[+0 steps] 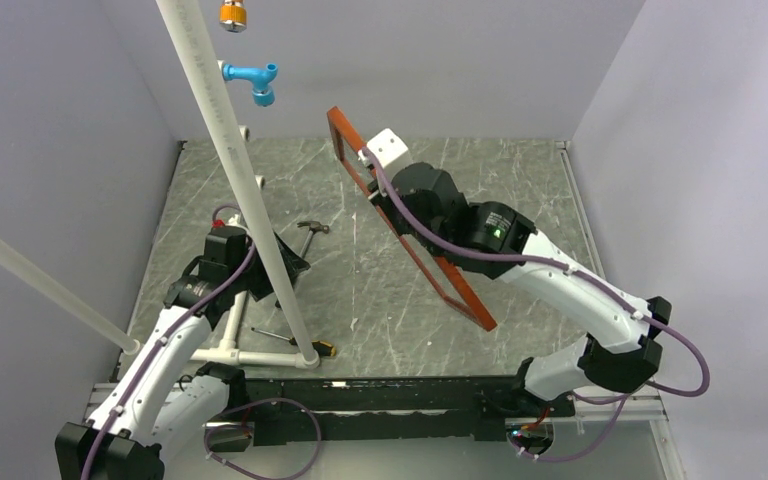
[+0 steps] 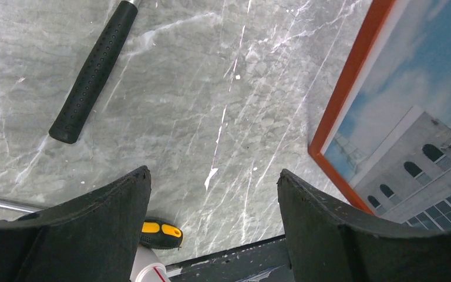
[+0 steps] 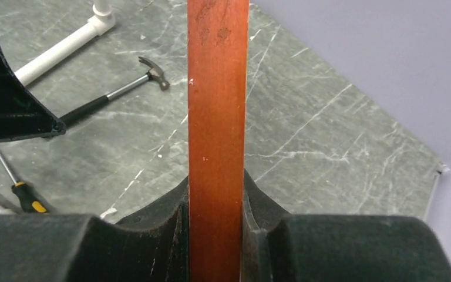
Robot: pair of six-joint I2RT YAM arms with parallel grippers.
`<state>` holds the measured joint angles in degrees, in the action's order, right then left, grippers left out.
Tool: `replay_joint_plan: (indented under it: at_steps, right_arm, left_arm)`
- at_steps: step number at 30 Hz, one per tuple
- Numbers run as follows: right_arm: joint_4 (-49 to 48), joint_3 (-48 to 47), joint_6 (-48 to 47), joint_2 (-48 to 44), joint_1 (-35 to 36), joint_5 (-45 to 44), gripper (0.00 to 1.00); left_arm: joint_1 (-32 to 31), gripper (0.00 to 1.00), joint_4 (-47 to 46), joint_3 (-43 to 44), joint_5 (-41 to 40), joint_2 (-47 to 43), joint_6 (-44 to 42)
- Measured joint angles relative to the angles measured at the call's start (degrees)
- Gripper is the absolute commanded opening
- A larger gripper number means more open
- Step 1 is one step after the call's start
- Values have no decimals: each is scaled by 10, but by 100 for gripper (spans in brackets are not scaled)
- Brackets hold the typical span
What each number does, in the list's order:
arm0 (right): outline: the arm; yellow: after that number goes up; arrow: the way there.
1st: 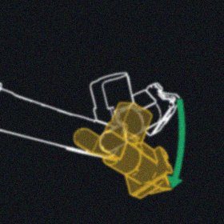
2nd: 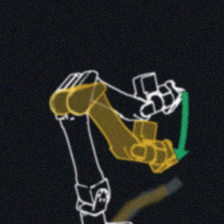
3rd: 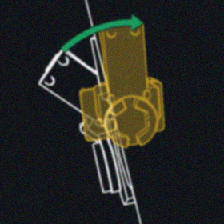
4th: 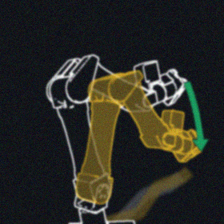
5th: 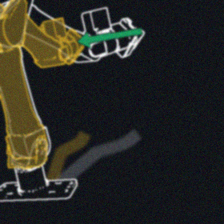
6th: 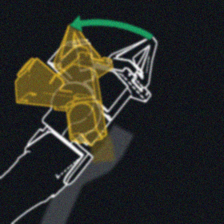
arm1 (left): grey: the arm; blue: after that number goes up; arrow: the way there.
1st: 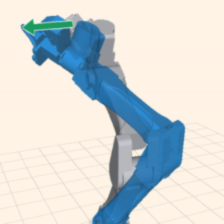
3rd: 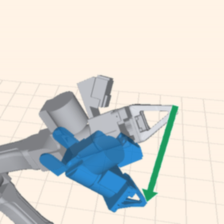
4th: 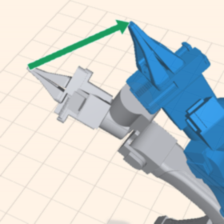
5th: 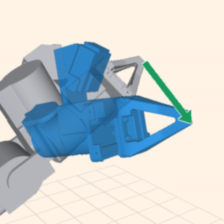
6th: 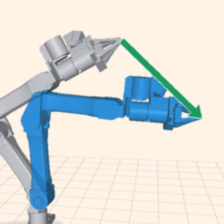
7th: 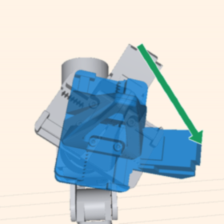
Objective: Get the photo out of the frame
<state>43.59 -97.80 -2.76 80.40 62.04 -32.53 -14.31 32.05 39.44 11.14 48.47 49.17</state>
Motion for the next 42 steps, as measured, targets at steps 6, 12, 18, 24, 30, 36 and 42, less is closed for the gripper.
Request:
replay_joint_plan:
  at_steps: [6,12,18,24,30,36,42]
  right_arm:
    - [39,-60,38,38,-78,96,0]
    - [75,-129,64,92,-171,187,0]
    - [112,-218,82,171,-250,264,0]
    - [141,-301,99,251,-326,332,0]
    - [112,-319,130,306,-421,407,0]
    - [54,-245,197,320,-527,510,0]
    - [-107,-53,276,267,-599,595,0]
  left_arm:
    - [0,81,2,0,0,-6,0]
    - [0,81,4,0,2,-13,0]
    - [0,81,5,0,6,-23,0]
    - [0,78,9,-5,9,-30,0]
    - [0,78,20,-7,12,-36,0]
    - [0,77,32,-7,12,-46,0]
    - [0,78,34,-7,12,-49,-2]
